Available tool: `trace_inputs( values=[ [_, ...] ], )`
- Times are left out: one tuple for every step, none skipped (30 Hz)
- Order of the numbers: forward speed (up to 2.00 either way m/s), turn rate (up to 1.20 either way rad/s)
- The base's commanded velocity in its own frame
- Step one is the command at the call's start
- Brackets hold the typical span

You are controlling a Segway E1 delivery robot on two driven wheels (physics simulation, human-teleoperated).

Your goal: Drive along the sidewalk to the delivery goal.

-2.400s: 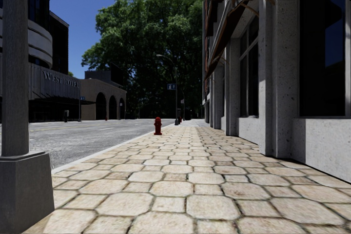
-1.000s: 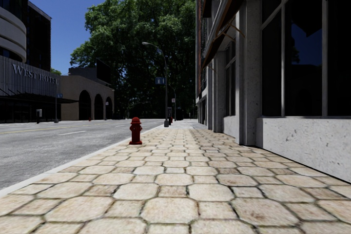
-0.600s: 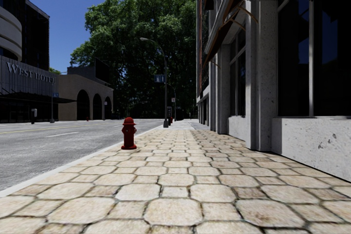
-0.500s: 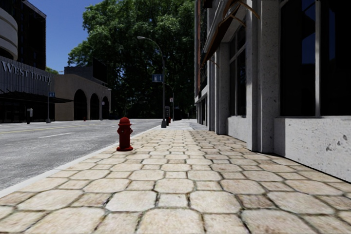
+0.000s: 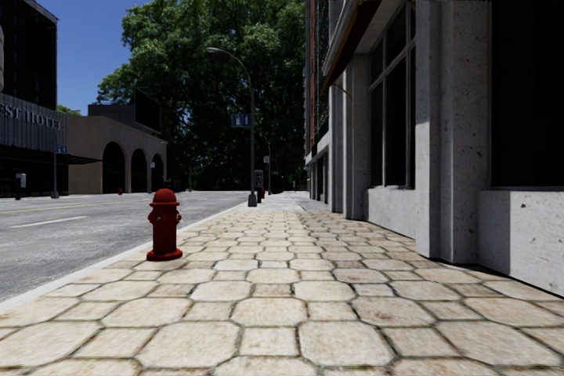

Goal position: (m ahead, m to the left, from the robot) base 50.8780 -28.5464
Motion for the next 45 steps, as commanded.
trace_inputs(
  values=[
    [2.0,0.0],
    [2.0,0.0],
    [2.0,0.0],
    [2.0,0.0],
    [2.0,0.0],
    [2.0,0.0],
    [2.0,0.0],
    [2.0,0.0],
    [2.0,0.0],
    [2.0,0.0],
    [2.0,0.0],
    [2.0,0.0],
    [2.0,0.0],
    [2.0,0.0],
    [2.0,0.0],
    [2.0,0.0],
    [2.0,0.0],
    [2.0,0.0],
    [2.0,0.0],
    [2.0,0.0],
    [2.0,0.0],
    [2.0,0.0],
    [2.0,0.0],
    [2.0,0.0],
    [2.0,0.0],
    [2.0,0.0],
    [2.0,0.0],
    [2.0,0.0],
    [2.0,0.0],
    [2.0,0.0],
    [2.0,0.0],
    [2.0,0.0],
    [2.0,0.0],
    [2.0,0.0],
    [2.0,0.0],
    [2.0,0.0],
    [2.0,0.0],
    [2.0,0.0],
    [2.0,0.0],
    [2.0,0.0],
    [2.0,0.0],
    [2.0,0.0],
    [2.0,0.0],
    [2.0,0.0],
    [2.0,0.0]
  ],
)
